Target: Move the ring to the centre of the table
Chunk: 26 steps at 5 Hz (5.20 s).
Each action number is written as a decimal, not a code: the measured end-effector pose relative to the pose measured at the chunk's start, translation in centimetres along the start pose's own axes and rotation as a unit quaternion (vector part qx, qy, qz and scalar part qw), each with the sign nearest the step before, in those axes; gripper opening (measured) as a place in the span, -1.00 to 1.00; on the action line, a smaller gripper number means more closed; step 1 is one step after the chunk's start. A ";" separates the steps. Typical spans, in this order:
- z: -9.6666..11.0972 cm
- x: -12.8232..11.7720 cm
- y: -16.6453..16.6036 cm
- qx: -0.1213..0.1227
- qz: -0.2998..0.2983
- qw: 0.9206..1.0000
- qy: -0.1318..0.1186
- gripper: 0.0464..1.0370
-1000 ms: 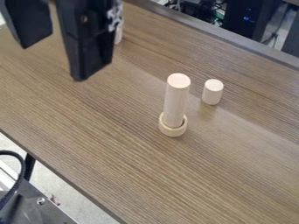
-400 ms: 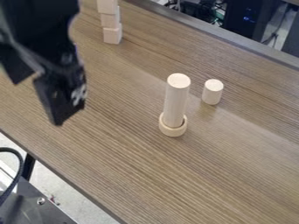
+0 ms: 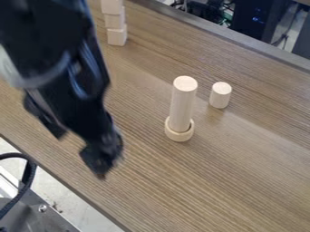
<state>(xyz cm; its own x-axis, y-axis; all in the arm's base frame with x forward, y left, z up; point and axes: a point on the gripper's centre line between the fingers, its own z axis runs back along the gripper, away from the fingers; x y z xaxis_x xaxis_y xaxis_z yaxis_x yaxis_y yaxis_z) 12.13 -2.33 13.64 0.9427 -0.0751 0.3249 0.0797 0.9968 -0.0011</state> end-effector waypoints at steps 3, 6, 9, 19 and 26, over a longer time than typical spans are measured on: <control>-5.6 0.7 -0.3 -0.036 0.018 0.994 -0.097 0.92; -9.7 3.4 0.8 -0.058 -0.016 0.985 -0.164 0.92; -13.2 5.9 1.1 -0.056 -0.040 0.981 -0.183 0.92; -10.2 9.6 0.1 -0.073 -0.077 0.963 -0.247 0.40; -1.3 12.5 3.4 -0.083 -0.028 0.941 -0.325 0.40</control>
<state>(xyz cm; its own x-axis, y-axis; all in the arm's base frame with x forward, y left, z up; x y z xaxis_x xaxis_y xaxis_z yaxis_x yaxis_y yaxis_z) 24.58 0.14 16.44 0.5416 -0.0413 0.8396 0.2243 0.9697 -0.0970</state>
